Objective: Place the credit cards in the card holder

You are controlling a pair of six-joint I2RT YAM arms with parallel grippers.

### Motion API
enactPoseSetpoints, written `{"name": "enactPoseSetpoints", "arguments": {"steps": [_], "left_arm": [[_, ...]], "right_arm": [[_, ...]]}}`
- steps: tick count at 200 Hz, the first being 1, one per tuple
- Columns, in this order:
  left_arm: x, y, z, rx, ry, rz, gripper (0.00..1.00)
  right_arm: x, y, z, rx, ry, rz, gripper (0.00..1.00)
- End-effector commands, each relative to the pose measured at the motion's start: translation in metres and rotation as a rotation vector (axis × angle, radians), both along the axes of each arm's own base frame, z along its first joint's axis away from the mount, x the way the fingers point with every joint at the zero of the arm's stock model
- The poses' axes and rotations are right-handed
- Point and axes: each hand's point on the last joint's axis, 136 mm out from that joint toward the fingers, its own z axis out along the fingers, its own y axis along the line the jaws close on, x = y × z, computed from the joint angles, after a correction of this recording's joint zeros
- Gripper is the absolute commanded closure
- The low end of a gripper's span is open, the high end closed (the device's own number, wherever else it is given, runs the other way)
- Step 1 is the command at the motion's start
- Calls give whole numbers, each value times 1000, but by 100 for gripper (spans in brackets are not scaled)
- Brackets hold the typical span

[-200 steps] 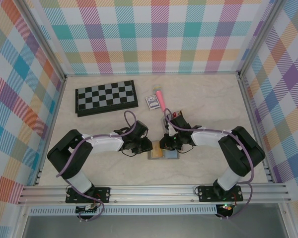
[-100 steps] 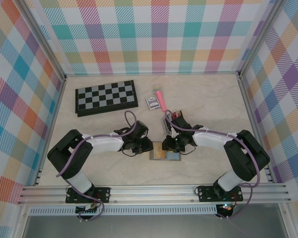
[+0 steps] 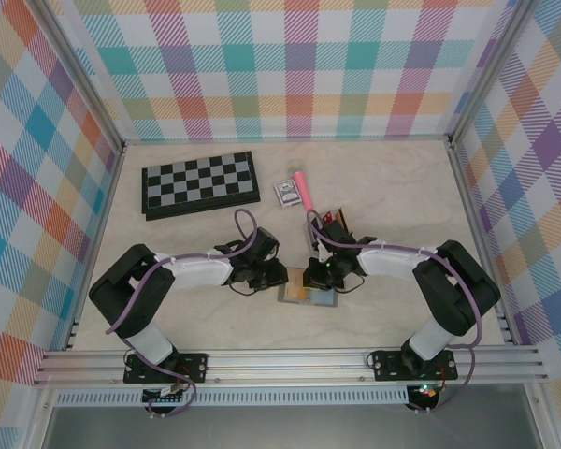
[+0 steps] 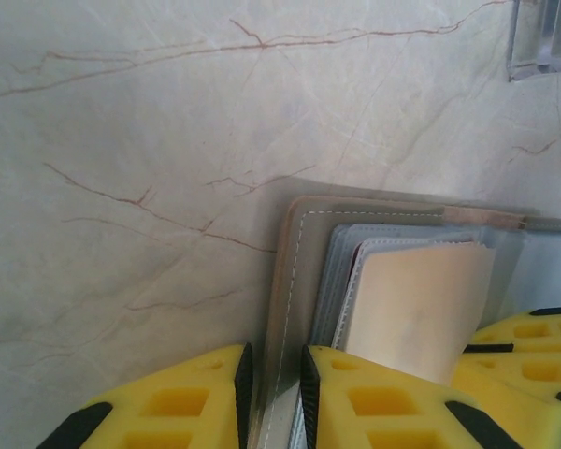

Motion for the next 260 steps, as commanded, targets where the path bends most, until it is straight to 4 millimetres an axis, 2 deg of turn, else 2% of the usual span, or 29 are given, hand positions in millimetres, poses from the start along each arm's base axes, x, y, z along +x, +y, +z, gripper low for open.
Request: {"name": "enactPoseSetpoints", "arguments": {"steps": [1, 22, 47, 65, 85, 98, 129, 159, 183, 212, 260], "left_arm": [[-8, -6, 0, -18, 10, -20, 77], [-7, 1, 2, 10, -4, -2, 76], [-3, 19, 11, 72, -50, 41, 71], [3, 26, 23, 100, -92, 59, 64], [11, 28, 35, 111, -129, 65, 61], [18, 26, 42, 95, -142, 73, 59], [44, 11, 48, 5, -130, 101, 56], [71, -8, 53, -79, -109, 128, 55], [85, -16, 52, -108, -94, 155, 54], [91, -12, 48, -118, -85, 192, 53], [91, 1, 43, -111, -89, 236, 49]], "right_arm": [[5, 16, 10, 50, -8, 1, 87], [8, 0, 17, -29, -59, -11, 84], [22, -31, 43, -157, -172, -27, 77], [40, -56, 67, -227, -261, -61, 72], [63, -86, 89, -355, -347, -88, 69], [78, -94, 98, -399, -379, -78, 67], [106, -83, 104, -447, -411, 12, 64], [124, -64, 94, -479, -387, 95, 60], [134, -52, 88, -533, -396, 145, 57], [145, -47, 78, -604, -392, 163, 57], [155, -47, 64, -705, -387, 185, 58]]}}
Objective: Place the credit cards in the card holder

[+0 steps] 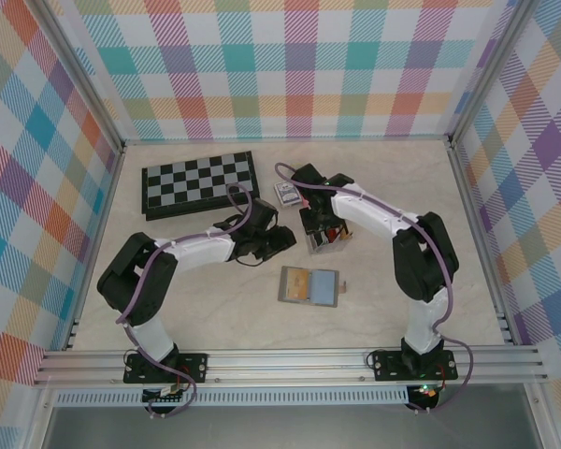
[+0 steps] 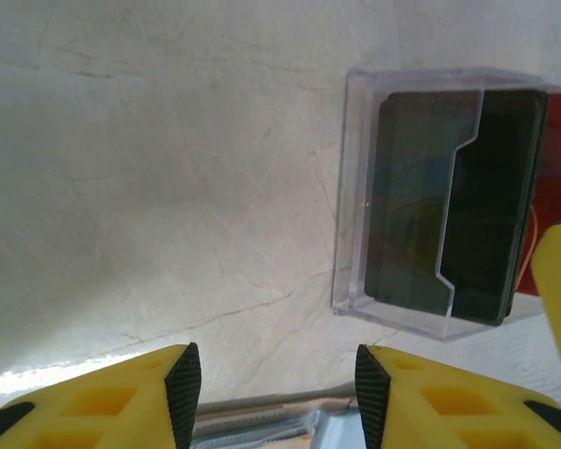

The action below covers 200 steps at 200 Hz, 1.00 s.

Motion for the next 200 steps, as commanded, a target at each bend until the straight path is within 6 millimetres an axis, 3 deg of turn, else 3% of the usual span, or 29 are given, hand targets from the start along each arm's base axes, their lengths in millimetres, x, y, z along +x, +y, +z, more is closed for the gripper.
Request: {"name": "enactPoseSetpoints", "arguments": {"steps": [1, 78, 105, 164, 200], "left_arm": [[2, 7, 1, -13, -1, 34, 49], [3, 20, 2, 5, -17, 69, 48], [2, 21, 4, 5, -20, 72, 48], [1, 22, 4, 6, -18, 70, 48], [1, 22, 3, 6, -15, 69, 48]], "right_arm": [[2, -7, -3, -87, 3, 9, 58], [10, -5, -21, -234, -6, 35, 58], [12, -13, -25, -299, -18, 16, 58], [17, -18, -8, -324, -75, 12, 59], [16, -19, -6, -322, -80, 13, 66]]}}
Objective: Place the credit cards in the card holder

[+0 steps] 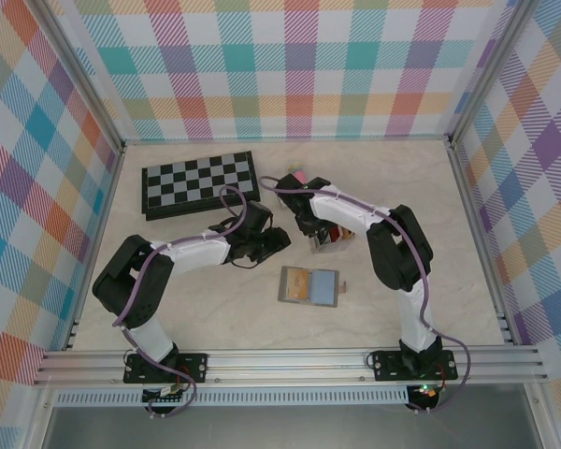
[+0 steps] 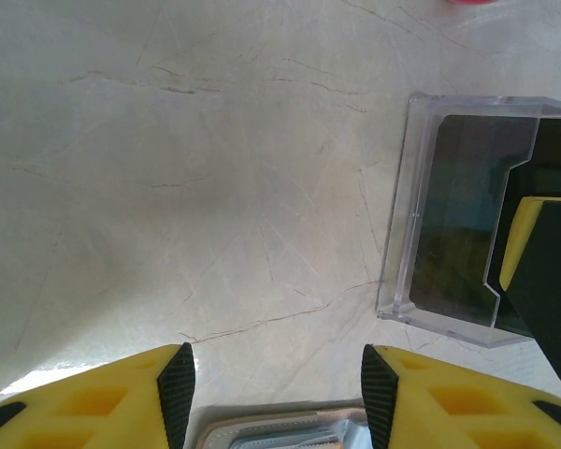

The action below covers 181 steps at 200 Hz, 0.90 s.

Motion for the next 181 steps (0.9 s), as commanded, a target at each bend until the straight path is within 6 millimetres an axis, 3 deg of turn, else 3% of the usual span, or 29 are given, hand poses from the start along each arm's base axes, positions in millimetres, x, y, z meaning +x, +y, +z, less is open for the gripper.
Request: {"name": "enactPoseSetpoints", "arguments": {"steps": [1, 181], "left_arm": [[2, 6, 8, -11, -21, 17, 48], [0, 4, 7, -20, -9, 12, 49]], "right_arm": [[2, -6, 17, -18, -30, 1, 66], [-1, -16, 23, -42, -45, -4, 75]]}}
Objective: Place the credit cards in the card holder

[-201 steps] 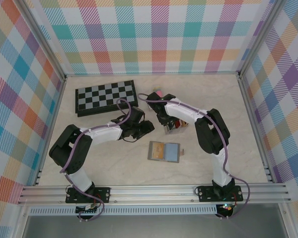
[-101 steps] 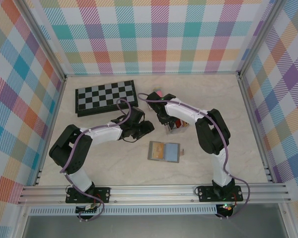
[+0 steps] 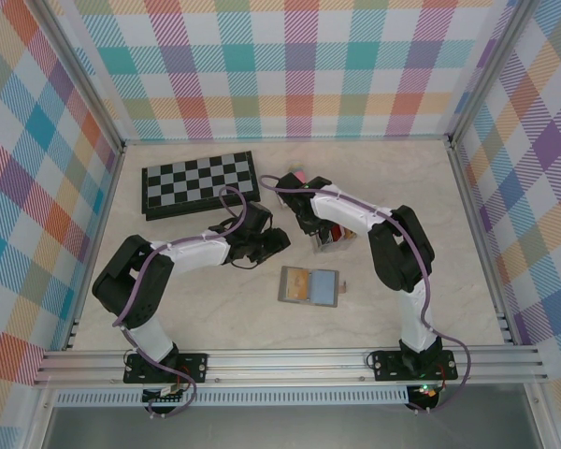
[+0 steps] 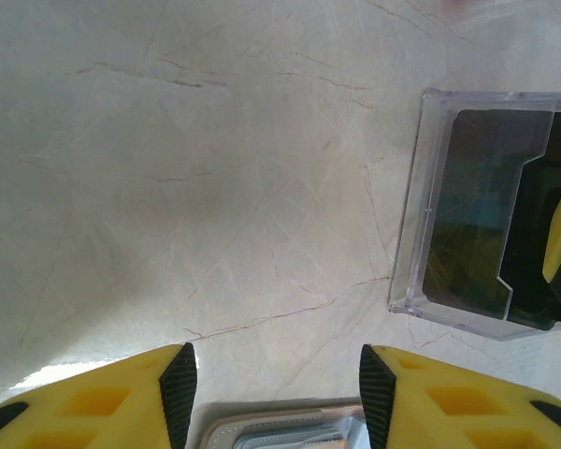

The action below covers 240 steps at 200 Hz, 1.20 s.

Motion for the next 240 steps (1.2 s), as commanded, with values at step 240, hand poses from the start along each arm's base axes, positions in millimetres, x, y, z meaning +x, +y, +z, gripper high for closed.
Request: {"name": "enactPoseSetpoints", "arguments": {"steps": [240], "left_arm": [[1, 0, 7, -28, -9, -2, 49]], "right_arm": [[-4, -4, -9, 33, 54, -19, 60]]}}
